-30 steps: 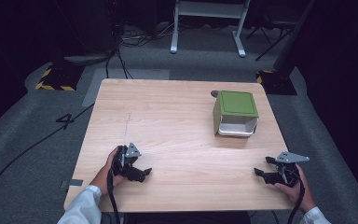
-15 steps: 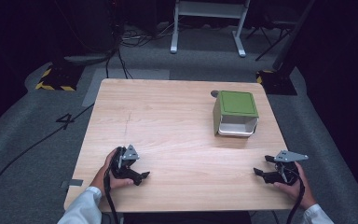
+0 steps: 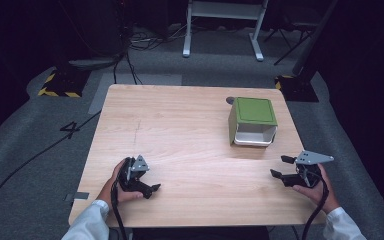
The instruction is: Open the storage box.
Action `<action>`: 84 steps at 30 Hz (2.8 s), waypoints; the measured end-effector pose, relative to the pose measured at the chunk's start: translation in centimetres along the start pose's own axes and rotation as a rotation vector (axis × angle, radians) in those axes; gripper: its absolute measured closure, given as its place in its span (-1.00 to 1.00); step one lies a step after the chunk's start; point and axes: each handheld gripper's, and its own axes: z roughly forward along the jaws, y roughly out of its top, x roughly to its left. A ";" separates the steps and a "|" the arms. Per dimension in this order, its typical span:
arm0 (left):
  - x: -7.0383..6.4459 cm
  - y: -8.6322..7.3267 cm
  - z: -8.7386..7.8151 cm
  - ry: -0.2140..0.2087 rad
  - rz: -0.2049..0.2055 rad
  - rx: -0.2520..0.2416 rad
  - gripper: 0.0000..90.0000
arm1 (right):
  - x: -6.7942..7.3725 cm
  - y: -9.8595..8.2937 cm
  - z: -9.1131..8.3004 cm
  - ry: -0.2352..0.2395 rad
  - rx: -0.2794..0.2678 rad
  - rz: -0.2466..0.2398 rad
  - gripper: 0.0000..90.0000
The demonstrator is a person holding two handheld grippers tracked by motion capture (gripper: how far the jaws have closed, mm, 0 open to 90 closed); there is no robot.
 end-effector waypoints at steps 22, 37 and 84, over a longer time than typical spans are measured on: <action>0.0 0.0 0.0 0.002 -0.004 0.000 -0.99 | 0.4 5.1 2.5 0.008 -0.018 -0.064 -0.35; 0.0 0.0 0.0 0.003 -0.003 0.000 -0.99 | 0.5 7.1 6.3 0.013 -0.014 -0.067 -0.37; -0.1 -0.1 -0.1 0.004 -0.007 0.000 -0.99 | -1.0 6.2 9.4 0.089 0.061 -0.083 0.31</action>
